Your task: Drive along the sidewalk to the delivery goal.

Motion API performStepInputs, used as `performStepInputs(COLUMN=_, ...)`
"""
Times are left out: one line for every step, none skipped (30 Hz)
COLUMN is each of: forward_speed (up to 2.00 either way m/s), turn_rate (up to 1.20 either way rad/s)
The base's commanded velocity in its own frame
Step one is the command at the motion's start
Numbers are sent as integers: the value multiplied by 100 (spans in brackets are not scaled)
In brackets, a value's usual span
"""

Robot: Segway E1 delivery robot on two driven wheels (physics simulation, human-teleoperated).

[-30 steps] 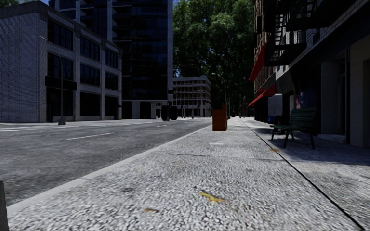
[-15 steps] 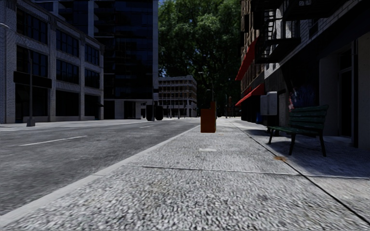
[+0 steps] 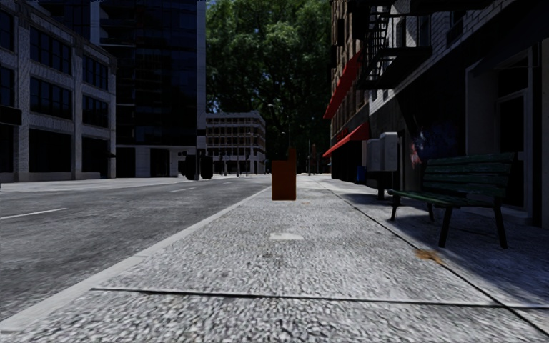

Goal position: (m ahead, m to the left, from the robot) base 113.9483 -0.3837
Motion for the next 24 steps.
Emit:
performStepInputs(forward_speed=200, turn_rate=-33)
performStepInputs(forward_speed=200, turn_rate=-33)
performStepInputs(forward_speed=200, turn_rate=-33)
performStepInputs(forward_speed=200, turn_rate=-33)
performStepInputs(forward_speed=200, turn_rate=-33)
performStepInputs(forward_speed=200, turn_rate=-33)
performStepInputs(forward_speed=200, turn_rate=-33)
performStepInputs(forward_speed=200, turn_rate=-33)
performStepInputs(forward_speed=200, turn_rate=-32)
performStepInputs(forward_speed=200, turn_rate=-32)
performStepInputs(forward_speed=200, turn_rate=-31)
performStepInputs(forward_speed=200, turn_rate=-31)
performStepInputs(forward_speed=200, turn_rate=-31)
performStepInputs(forward_speed=200, turn_rate=-31)
performStepInputs(forward_speed=200, turn_rate=-31)
performStepInputs(forward_speed=200, turn_rate=-31)
performStepInputs(forward_speed=200, turn_rate=-31)
performStepInputs(forward_speed=200, turn_rate=-31)
performStepInputs(forward_speed=200, turn_rate=-29)
performStepInputs(forward_speed=200, turn_rate=-19)
performStepInputs(forward_speed=200, turn_rate=-19)
performStepInputs(forward_speed=200, turn_rate=0)
performStepInputs(forward_speed=200, turn_rate=0)
performStepInputs(forward_speed=200, turn_rate=0)
